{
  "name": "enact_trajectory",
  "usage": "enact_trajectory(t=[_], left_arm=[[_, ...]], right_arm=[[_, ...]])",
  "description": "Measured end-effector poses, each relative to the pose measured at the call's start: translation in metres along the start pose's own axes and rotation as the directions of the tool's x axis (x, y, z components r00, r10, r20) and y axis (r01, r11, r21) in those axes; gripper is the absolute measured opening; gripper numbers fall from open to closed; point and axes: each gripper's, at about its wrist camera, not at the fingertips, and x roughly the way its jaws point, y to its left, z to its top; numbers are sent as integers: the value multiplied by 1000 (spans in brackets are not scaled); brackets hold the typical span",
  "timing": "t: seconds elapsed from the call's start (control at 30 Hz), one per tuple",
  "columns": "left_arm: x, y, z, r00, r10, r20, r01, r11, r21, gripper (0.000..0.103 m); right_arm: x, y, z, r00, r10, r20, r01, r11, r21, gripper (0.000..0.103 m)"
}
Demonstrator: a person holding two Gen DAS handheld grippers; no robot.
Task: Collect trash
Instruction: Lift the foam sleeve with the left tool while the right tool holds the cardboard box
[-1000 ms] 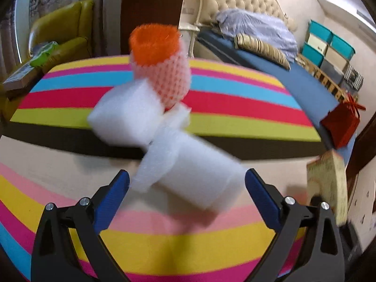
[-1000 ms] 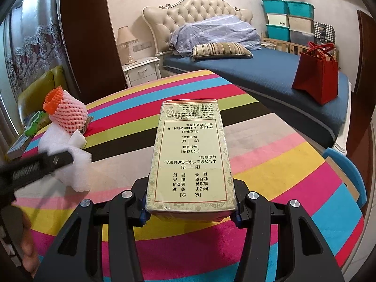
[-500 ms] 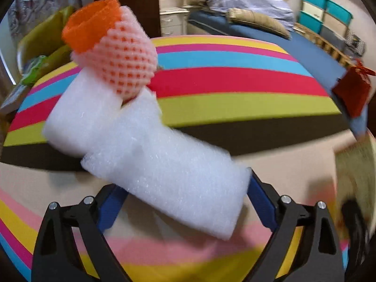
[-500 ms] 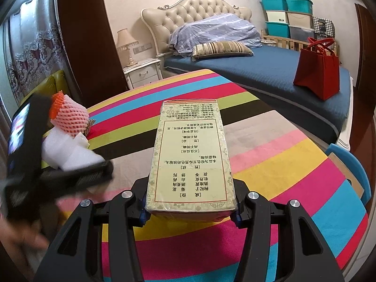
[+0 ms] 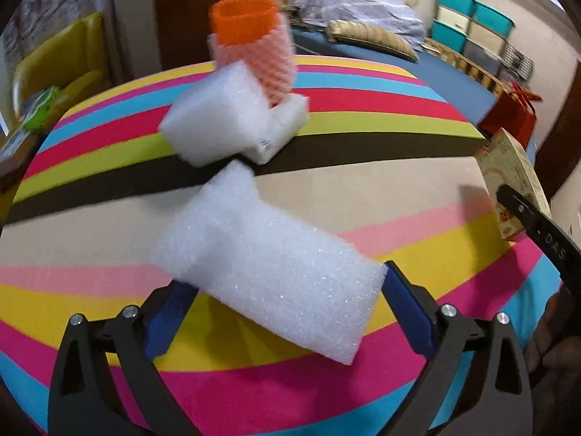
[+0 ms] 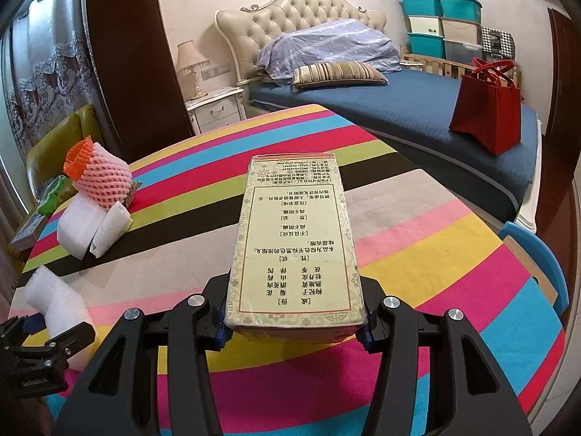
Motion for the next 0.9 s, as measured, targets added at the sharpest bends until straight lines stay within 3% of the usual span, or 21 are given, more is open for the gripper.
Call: enact_trajectory(t=[0.1,0.2,0.27,0.37,0.43,0.6,0.67,0.9], left_arm=[[8,1,1,1000,-10,-11,10,1000,-28,93],[10,-18,3,999,-27,23,25,995,96,90],[6,-35,5,997,-70,45,59,975,216,91],[-1,-42,4,996,-51,79,26,957,288,92],[-6,-34,3,995,-61,82,39,968,248,98],[-13,-24,-7,994,-64,87,44,977,207,98],[-11,-26,-9,997,-53,53,42,981,188,98],[-3,-12,-7,996,-86,-2,85,996,-12,97]], right_arm=[[0,0,0,1000,0,1,0,1000,0,50],[-1,-1,0,1000,5,0,-5,1000,8,50],[-1,-1,0,1000,7,0,-7,1000,13,50],[-1,-2,0,1000,9,1,-9,1000,16,50],[-1,-2,0,1000,9,1,-9,1000,17,50],[-1,-3,0,1000,2,0,-2,1000,11,50],[-1,-3,0,1000,0,1,0,1000,9,50],[-1,-3,0,1000,0,-1,0,1000,10,50]])
